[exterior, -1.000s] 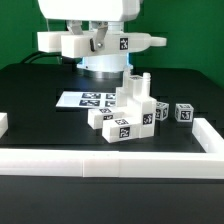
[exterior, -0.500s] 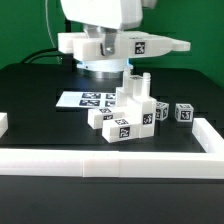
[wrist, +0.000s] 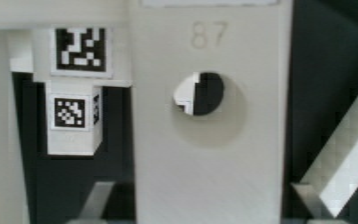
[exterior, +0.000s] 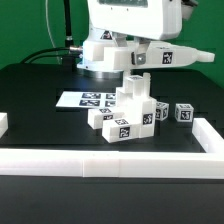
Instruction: Assemble chair
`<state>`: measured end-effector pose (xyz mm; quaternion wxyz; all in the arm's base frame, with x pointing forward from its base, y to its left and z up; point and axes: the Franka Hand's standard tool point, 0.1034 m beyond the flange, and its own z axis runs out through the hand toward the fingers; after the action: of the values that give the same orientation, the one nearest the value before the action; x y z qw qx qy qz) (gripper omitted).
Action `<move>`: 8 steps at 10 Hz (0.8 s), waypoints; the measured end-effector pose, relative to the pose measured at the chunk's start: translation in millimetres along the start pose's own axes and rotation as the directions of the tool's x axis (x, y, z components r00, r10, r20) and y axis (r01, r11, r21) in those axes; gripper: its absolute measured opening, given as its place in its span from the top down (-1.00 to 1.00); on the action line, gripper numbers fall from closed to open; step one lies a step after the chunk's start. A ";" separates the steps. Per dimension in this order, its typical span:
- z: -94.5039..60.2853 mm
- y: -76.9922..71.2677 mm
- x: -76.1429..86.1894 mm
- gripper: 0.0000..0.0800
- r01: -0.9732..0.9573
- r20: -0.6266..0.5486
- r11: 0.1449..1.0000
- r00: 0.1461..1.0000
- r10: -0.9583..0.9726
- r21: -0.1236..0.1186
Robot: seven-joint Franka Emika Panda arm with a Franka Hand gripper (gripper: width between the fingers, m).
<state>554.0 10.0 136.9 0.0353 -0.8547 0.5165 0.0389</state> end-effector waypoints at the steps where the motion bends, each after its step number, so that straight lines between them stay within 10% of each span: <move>1: 1.4 0.1 -0.6 0.29 0.001 0.000 1.000 1.000 -0.001 -0.002; 8: 13.1 2.4 -2.1 0.29 0.014 -0.001 1.000 1.000 -0.014 -0.018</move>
Offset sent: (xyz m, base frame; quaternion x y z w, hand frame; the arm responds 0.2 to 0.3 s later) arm -0.0013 -0.0068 -0.0081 0.0032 0.0079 -0.0070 0.9999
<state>550.5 12.0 124.0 0.0276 -0.8587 0.5100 0.0427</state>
